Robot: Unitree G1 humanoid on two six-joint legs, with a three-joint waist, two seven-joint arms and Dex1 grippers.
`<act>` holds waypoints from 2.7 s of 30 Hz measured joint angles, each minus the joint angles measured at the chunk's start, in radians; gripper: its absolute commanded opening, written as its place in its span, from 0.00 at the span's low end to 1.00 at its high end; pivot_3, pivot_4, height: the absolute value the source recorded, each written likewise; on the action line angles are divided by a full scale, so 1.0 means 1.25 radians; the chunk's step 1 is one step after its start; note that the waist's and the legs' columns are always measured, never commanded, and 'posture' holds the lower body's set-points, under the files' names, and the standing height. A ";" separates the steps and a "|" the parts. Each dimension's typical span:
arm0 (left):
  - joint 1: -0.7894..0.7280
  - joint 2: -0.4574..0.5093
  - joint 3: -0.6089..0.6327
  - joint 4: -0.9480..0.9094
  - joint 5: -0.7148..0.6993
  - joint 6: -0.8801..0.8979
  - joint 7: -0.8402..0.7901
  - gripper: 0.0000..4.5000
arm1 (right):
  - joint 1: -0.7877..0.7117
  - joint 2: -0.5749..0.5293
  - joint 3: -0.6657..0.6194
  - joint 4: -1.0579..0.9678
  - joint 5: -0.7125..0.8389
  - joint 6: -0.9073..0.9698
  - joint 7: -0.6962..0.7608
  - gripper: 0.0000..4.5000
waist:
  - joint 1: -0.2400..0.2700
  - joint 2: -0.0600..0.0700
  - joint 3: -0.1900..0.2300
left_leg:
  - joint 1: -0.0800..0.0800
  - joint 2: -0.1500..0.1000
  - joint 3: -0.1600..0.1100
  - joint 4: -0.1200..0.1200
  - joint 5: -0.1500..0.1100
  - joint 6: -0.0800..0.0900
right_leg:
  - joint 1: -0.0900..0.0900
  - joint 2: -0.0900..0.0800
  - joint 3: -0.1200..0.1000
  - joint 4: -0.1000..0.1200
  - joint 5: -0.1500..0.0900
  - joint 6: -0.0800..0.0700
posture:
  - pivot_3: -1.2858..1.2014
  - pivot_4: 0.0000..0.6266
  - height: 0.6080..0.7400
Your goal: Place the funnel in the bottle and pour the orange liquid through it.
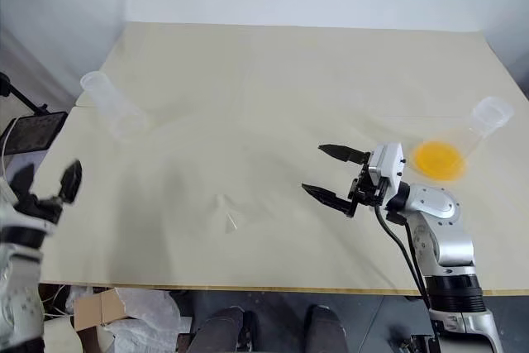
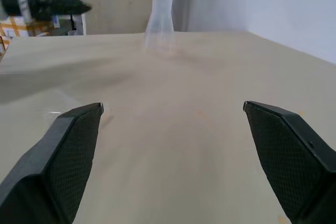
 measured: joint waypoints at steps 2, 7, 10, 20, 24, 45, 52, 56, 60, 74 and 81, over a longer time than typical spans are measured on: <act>-0.084 0.069 -0.007 0.068 0.002 0.039 0.008 1.00 | 0.001 0.001 0.001 0.001 -0.002 0.000 -0.002 1.00 | -0.002 0.000 0.000 | 0.000 0.000 0.000 0.000 0.000 0.000 | 0.000 0.000 0.000 0.000 0.000 0.000 | 0.52 0.24 1.00; -0.249 0.152 -0.062 0.270 0.034 0.066 -0.016 1.00 | 0.000 0.020 0.008 0.000 -0.004 -0.001 -0.005 1.00 | -0.015 0.000 0.000 | 0.000 0.000 0.000 0.000 0.001 -0.001 | 0.000 0.001 -0.002 0.001 0.000 0.000 | 0.52 0.24 1.00; -0.335 0.175 -0.090 0.362 0.049 0.065 -0.036 1.00 | -0.006 0.033 0.022 0.001 -0.006 -0.001 -0.007 1.00 | -0.017 0.000 0.000 | 0.000 0.000 0.000 0.000 0.001 -0.001 | -0.001 0.001 -0.002 0.001 0.000 0.000 | 0.52 0.24 1.00; -0.531 0.179 -0.203 0.614 0.139 -0.024 -0.087 1.00 | -0.016 0.057 0.036 0.000 -0.007 -0.002 -0.017 1.00 | -0.018 -0.001 0.000 | 0.000 -0.002 0.000 0.000 0.001 -0.002 | -0.001 0.001 -0.003 0.002 0.000 0.000 | 0.52 0.24 1.00; -0.602 0.179 -0.224 0.703 0.166 -0.063 -0.080 1.00 | -0.015 0.062 0.037 -0.006 -0.007 -0.002 -0.019 1.00 | -0.018 -0.002 0.001 | 0.000 -0.002 0.000 0.000 0.001 -0.002 | -0.001 0.001 -0.004 0.003 0.000 0.000 | 0.52 0.24 1.00; -0.797 0.179 -0.264 1.031 0.244 -0.232 -0.096 0.52 | 0.008 0.070 0.036 -0.025 -0.017 -0.003 -0.049 1.00 | -0.018 -0.005 0.002 | 0.000 -0.003 -0.001 0.001 0.001 -0.002 | -0.001 0.001 -0.006 0.005 0.000 0.000 | 0.52 0.24 1.00; -0.796 0.147 -0.258 0.978 0.208 -0.272 -0.209 0.52 | 0.035 0.066 0.032 -0.038 -0.027 -0.012 -0.059 1.00 | -0.014 -0.006 0.003 | -0.002 -0.003 -0.003 0.002 0.001 -0.002 | -0.001 0.000 -0.008 0.006 0.000 0.000 | 0.52 0.24 1.00; -0.777 0.071 -0.325 0.745 0.138 -0.175 -0.413 0.52 | 0.088 0.018 -0.018 -0.080 -0.025 -0.011 -0.079 1.00 | -0.003 -0.006 0.003 | -0.005 -0.004 -0.006 0.005 0.001 -0.001 | -0.001 0.000 -0.009 0.005 0.000 0.001 | 0.52 0.24 1.00; -0.727 -0.019 -0.463 0.532 0.107 -0.054 -0.558 0.52 | 0.192 -0.060 -0.109 -0.099 -0.034 -0.031 -0.076 1.00 | 0.005 -0.006 0.003 | -0.005 -0.005 -0.005 0.006 0.000 -0.001 | 0.000 0.000 -0.009 0.005 0.001 0.001 | 0.52 0.24 1.00; -0.811 -0.281 -0.631 0.758 0.222 -0.221 -0.605 0.52 | 0.505 -0.044 -0.330 -0.221 -0.015 -0.037 -0.158 1.00 | 0.005 -0.006 0.003 | -0.004 -0.003 0.001 0.006 0.001 -0.001 | 0.000 0.002 -0.004 -0.001 0.000 0.001 | 0.52 0.24 1.00; -0.844 -0.314 -0.635 0.855 0.266 -0.296 -0.588 0.67 | 0.524 -0.011 -0.314 -0.260 -0.015 -0.037 -0.184 1.00 | 0.007 -0.007 0.003 | -0.004 -0.004 0.000 0.006 0.001 0.000 | 0.000 0.002 -0.005 -0.001 0.001 0.001 | 0.52 0.24 1.00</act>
